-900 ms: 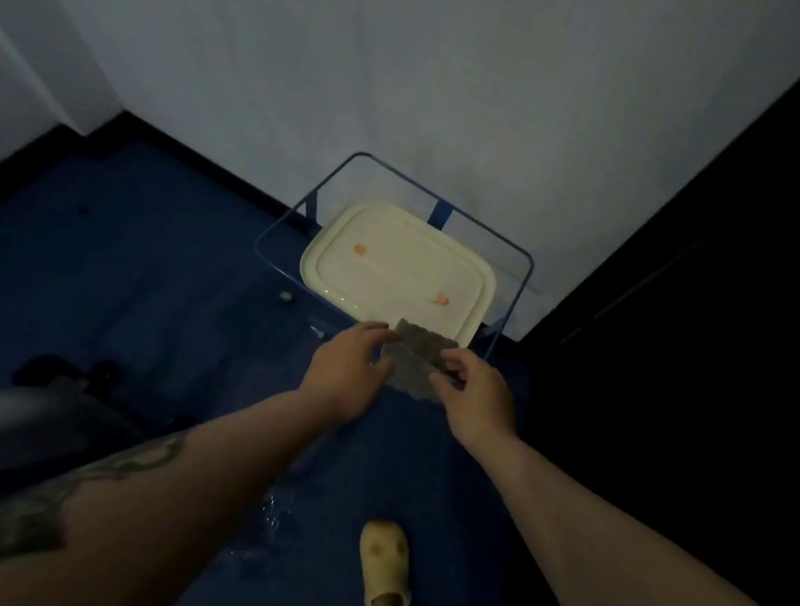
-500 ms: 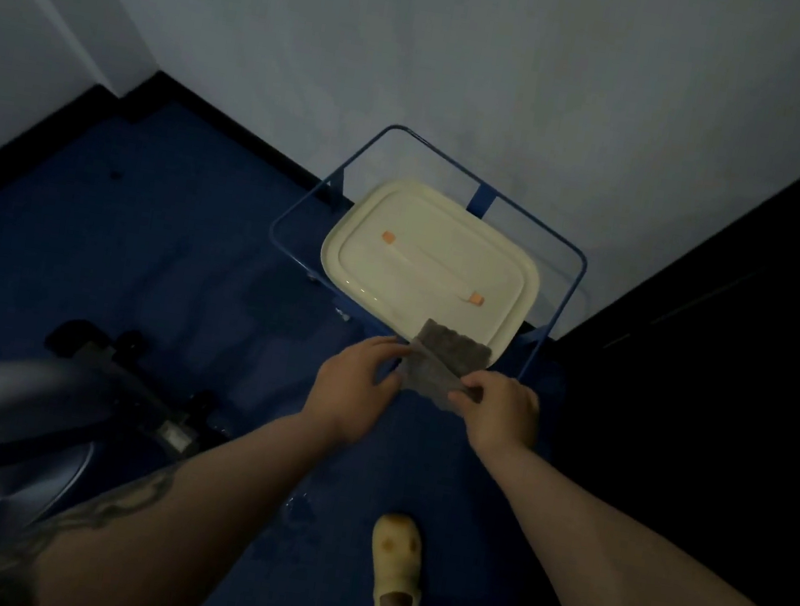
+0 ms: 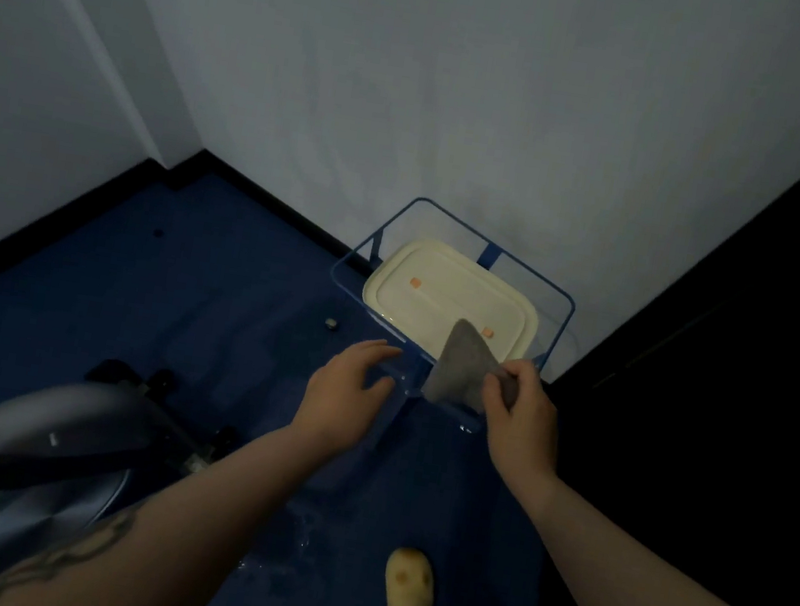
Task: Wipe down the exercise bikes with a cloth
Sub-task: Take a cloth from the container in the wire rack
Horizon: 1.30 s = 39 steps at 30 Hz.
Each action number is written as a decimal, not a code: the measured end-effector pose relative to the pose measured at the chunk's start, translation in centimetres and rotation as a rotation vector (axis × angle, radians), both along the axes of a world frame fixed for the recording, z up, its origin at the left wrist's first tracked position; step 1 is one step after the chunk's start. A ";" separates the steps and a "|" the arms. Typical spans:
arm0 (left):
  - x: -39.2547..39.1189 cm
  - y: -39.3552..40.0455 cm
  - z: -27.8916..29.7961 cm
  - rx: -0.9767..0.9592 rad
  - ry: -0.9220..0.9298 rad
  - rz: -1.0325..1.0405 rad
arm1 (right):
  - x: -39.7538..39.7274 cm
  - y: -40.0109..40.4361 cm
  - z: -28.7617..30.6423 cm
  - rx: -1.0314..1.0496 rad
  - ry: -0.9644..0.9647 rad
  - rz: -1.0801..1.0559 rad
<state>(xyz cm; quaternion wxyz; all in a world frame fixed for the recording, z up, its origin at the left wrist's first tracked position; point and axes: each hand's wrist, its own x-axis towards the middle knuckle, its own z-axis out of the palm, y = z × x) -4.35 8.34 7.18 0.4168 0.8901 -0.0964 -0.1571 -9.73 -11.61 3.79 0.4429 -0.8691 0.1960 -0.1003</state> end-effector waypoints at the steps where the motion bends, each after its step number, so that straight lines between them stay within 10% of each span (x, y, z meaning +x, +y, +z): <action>1: -0.9 1.0 0.9 -0.010 -0.018 -0.003 | -0.8 1.2 1.2 0.030 -0.041 -0.027; 15: -17.6 17.8 10.6 -0.209 -0.106 0.112 | -16.1 20.9 16.3 0.468 -0.328 -0.153; 39: -53.4 39.7 13.4 -0.155 -0.137 0.722 | -42.4 41.7 19.0 0.793 0.008 0.342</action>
